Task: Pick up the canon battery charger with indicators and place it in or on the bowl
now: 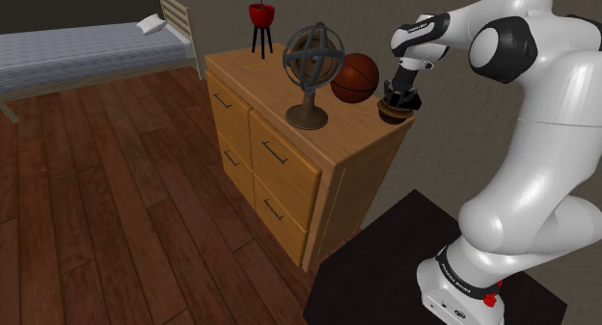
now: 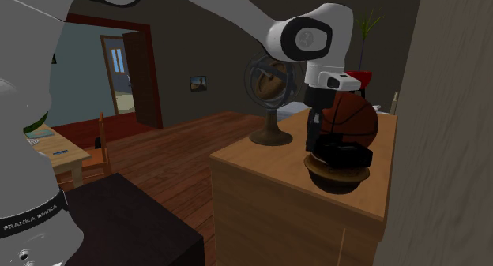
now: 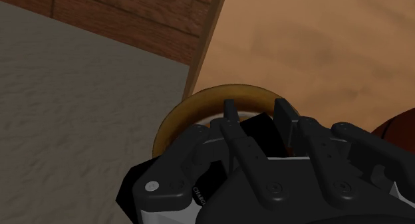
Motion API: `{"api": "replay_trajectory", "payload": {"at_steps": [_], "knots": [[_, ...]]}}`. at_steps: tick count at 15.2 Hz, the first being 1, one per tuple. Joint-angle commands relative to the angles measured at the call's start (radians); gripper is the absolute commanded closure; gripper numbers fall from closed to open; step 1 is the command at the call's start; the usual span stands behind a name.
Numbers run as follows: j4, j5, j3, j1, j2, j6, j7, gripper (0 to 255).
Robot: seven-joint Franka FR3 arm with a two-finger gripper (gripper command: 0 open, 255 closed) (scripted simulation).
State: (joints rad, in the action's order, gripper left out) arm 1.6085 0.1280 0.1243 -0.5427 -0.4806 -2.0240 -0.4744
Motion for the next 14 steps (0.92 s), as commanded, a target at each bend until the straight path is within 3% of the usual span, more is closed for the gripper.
{"api": "replay_trajectory", "payload": {"at_steps": [1, 14], "knots": [[0.000, 0.000, 0.000, 0.000, 0.000, 0.000, 0.000, 255], [-0.087, -0.011, 0.005, 0.000, 0.051, 0.137, -0.013, 255]]}}
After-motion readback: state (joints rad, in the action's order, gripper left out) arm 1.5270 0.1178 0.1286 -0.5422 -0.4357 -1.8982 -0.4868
